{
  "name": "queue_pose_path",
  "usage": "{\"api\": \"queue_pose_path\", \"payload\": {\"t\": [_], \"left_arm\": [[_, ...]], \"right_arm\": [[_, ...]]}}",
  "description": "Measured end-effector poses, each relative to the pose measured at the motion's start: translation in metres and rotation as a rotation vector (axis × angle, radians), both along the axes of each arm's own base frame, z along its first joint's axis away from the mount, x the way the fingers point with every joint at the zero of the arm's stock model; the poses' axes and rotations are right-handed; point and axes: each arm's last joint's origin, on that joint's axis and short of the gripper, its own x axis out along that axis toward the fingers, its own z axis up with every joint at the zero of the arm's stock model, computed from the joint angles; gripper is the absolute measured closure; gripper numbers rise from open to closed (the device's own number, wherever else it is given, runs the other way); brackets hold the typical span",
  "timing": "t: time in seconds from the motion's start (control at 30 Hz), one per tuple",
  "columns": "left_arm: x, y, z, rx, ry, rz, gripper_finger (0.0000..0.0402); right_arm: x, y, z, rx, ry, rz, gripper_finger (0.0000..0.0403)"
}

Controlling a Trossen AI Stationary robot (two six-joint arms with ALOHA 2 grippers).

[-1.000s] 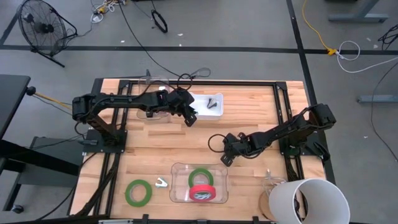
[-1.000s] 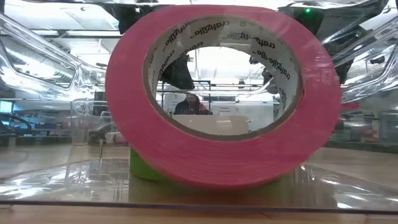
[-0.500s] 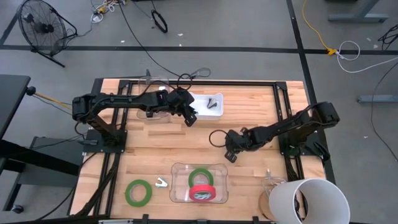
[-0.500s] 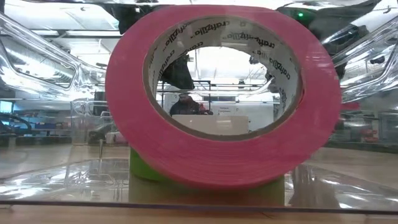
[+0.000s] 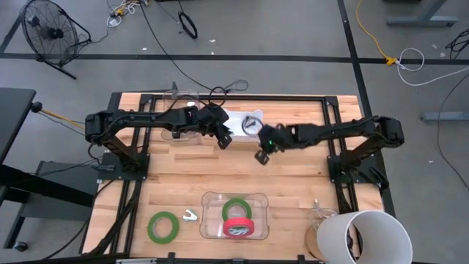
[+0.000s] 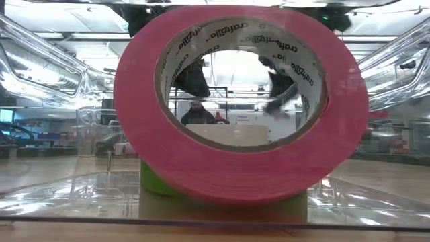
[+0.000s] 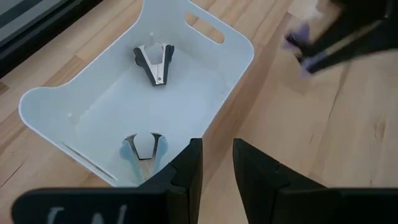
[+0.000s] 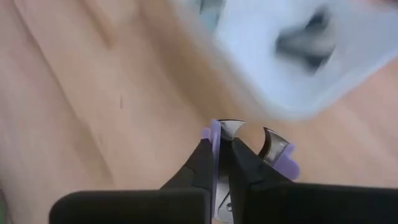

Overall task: Pick and place Stapler, Stapler remover, tape
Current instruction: Put the purple staple remover into the white bin, then put the green tape into the bottom transparent bin

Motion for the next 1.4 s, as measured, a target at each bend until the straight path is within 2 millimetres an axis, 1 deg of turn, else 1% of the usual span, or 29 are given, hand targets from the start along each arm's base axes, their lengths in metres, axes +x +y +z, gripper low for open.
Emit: {"api": "queue_pose_path", "payload": {"t": [0.13,0.27,0.33,0.4,0.5,0.57,0.77,0.83,1.03,1.13,1.27,1.4], "left_arm": [[0.0,0.0,0.0,0.0,-0.001,0.0,0.031],[0.0,0.0,0.001,0.002,-0.007,-0.001,0.031],[0.001,0.0,0.001,0.004,-0.012,0.0,0.031],[0.002,0.0,0.002,0.007,-0.023,-0.001,0.031],[0.003,0.001,0.003,0.011,-0.038,-0.001,0.031],[0.003,0.001,0.003,0.012,-0.041,-0.001,0.031],[0.003,0.001,0.003,0.013,-0.042,-0.002,0.031],[0.003,0.001,0.003,0.014,-0.042,-0.002,0.031],[0.003,0.001,0.003,0.014,-0.042,-0.002,0.031],[0.003,0.001,0.003,0.014,-0.042,-0.002,0.031],[0.003,0.001,0.003,0.014,-0.042,-0.002,0.031],[0.003,0.001,0.003,0.014,-0.042,-0.002,0.031]], "right_arm": [[0.011,-0.027,0.034,-0.051,-0.089,-0.02,0.0392],[0.015,-0.051,0.066,-0.085,-0.18,-0.061,0.0392],[0.016,-0.06,0.078,-0.092,-0.222,-0.064,0.0392],[0.018,-0.068,0.085,-0.097,-0.256,-0.065,0.0392],[0.019,-0.077,0.086,-0.088,-0.295,-0.081,0.0392],[0.021,-0.081,0.084,-0.08,-0.294,-0.082,0.0392],[0.028,-0.084,0.074,-0.085,-0.269,-0.062,0.0389],[0.029,-0.085,0.072,-0.089,-0.268,-0.059,0.0373],[0.03,-0.085,0.071,-0.093,-0.269,-0.056,0.0309],[0.03,-0.085,0.072,-0.094,-0.27,-0.056,0.0285],[0.03,-0.085,0.072,-0.095,-0.271,-0.056,0.0267],[0.03,-0.085,0.072,-0.095,-0.271,-0.057,0.0263]]}}
